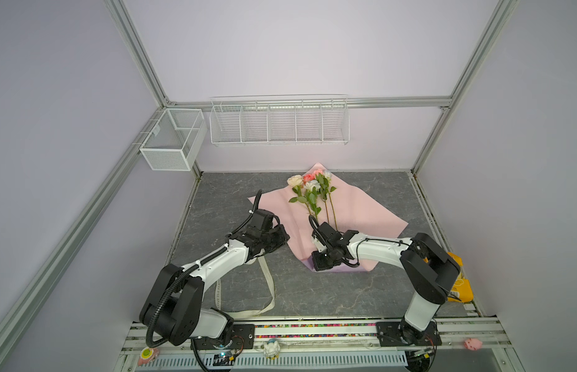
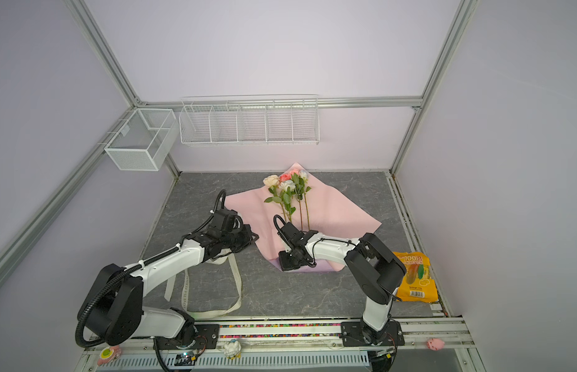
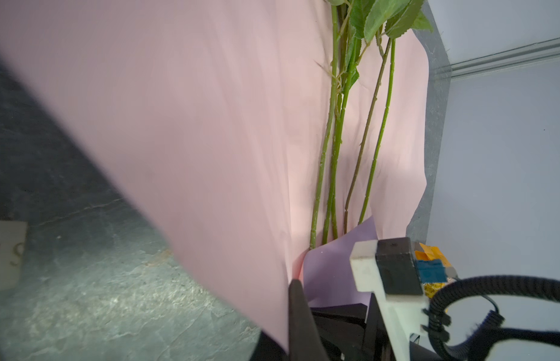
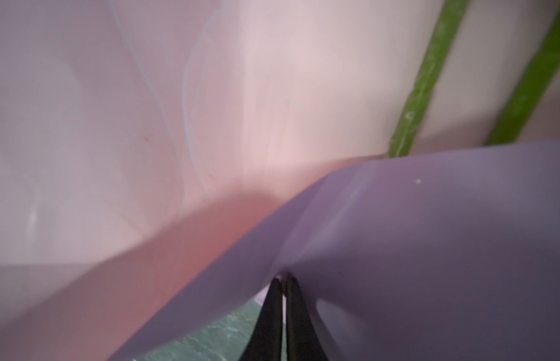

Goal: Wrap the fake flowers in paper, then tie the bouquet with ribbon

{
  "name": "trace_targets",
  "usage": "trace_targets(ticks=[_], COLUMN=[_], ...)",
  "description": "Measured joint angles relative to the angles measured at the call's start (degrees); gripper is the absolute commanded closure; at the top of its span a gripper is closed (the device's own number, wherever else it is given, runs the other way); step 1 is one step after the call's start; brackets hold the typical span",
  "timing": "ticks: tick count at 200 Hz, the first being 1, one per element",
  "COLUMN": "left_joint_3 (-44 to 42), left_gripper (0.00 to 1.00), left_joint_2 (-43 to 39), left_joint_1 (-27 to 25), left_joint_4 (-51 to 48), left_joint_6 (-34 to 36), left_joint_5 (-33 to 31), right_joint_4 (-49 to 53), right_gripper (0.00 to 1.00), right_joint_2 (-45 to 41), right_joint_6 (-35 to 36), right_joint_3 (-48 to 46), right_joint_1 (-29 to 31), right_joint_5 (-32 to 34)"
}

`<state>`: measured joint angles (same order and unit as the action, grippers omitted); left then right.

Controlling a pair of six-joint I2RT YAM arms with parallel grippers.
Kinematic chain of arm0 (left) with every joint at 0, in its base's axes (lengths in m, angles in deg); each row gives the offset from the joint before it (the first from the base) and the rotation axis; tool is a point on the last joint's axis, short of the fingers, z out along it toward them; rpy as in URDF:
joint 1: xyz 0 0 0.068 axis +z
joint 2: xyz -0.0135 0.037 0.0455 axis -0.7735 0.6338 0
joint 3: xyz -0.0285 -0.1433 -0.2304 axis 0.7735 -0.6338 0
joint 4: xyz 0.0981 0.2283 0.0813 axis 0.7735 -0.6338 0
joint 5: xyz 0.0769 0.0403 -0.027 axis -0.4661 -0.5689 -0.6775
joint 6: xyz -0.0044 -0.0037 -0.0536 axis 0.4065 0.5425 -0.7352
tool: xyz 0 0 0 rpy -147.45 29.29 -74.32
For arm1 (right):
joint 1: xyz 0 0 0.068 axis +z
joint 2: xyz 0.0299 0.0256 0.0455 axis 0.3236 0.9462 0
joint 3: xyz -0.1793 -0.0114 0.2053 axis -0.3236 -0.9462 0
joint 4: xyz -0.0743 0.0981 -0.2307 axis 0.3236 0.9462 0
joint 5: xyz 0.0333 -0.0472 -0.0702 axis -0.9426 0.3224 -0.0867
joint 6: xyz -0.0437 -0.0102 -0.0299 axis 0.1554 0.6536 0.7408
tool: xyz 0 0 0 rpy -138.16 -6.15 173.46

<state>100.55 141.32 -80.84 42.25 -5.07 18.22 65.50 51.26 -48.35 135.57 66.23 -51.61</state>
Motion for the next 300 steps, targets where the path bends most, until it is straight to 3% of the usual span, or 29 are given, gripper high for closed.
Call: trace_targets(ticks=[100, 185, 249, 283, 300], left_joint_3=[6.8, 18.7, 27.6, 30.6, 32.0], left_gripper=[1.0, 1.0, 1.0, 1.0, 1.0], left_joint_2=[1.6, 12.1, 22.0, 25.1, 26.3], left_joint_1=[-0.1, -4.7, -7.9, -8.9, -9.3], left_joint_4=[-1.4, -4.7, -8.0, -9.2, -9.6], left_joint_6=[0.9, 2.0, 4.3, 4.8, 4.8], left_joint_5=[3.0, 4.6, 4.3, 3.9, 3.9], right_joint_4=[-3.3, -9.4, -12.7, -10.2, -9.4], right_gripper=[0.85, 0.83, 0.65, 0.58, 0.46], right_joint_2=[-4.0, -2.5, -12.3, -21.0, -25.1], right_joint_6=[-3.2, -4.5, -5.4, -5.9, -6.1], right_joint_3=[-2.4, -6.1, -12.5, -15.5, -17.4], right_joint_1=[-3.0, -5.0, -9.0, -11.0, -12.5], right_joint_5=[-1.6, -7.1, -11.4, -7.1, -5.6])
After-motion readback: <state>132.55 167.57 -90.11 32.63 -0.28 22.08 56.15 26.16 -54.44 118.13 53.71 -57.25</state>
